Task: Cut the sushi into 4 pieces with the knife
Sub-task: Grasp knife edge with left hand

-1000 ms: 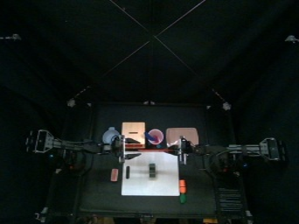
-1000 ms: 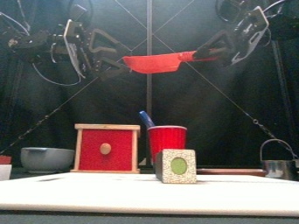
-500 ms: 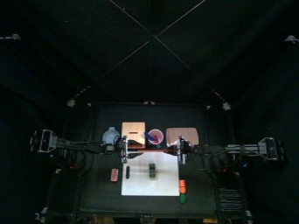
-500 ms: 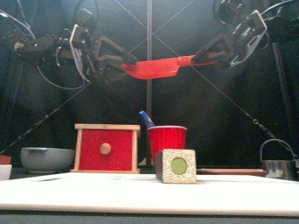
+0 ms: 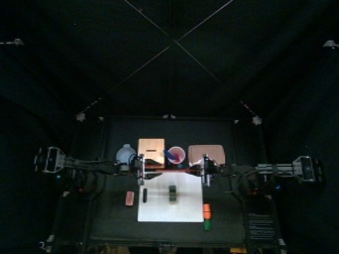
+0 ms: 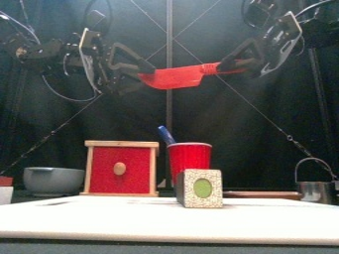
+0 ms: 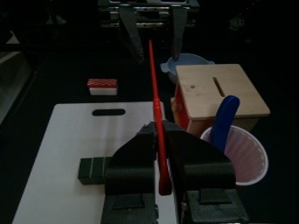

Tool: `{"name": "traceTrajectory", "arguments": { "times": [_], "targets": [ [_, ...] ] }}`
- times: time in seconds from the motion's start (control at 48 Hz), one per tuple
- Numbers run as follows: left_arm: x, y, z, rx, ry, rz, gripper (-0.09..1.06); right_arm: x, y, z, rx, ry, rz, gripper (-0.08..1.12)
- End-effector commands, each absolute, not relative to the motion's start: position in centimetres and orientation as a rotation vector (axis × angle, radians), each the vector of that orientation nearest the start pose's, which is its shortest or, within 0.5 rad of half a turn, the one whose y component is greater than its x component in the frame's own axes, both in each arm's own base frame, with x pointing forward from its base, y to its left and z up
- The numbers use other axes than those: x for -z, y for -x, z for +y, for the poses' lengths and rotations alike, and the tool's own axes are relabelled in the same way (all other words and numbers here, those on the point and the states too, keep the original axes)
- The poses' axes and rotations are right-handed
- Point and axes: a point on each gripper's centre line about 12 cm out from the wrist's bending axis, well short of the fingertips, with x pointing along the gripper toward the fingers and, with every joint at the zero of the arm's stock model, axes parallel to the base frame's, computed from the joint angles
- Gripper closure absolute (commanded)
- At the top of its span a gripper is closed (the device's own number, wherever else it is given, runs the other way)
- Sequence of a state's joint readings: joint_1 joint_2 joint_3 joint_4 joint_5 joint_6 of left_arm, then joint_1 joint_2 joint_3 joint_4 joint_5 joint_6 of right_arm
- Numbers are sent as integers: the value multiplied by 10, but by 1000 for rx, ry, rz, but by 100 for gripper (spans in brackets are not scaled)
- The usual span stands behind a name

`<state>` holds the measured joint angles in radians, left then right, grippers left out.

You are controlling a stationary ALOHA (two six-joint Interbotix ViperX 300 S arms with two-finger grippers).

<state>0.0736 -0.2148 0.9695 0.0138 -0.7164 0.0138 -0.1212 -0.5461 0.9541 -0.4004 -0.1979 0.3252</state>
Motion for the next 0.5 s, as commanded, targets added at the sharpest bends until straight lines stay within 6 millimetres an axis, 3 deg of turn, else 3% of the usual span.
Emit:
{"name": "traceTrajectory", "arguments": {
  "times": [0.021,0.354,0.5],
  "targets": [
    [-229,-334,23,-61,-28,16,31,-282,-287,-27,38,50,182,89],
    [-222,-339,24,-62,-28,33,75,-278,-287,-26,34,46,190,89],
    [-220,-339,24,-64,-24,25,85,-270,-291,-25,29,34,219,90]
  ]
}}
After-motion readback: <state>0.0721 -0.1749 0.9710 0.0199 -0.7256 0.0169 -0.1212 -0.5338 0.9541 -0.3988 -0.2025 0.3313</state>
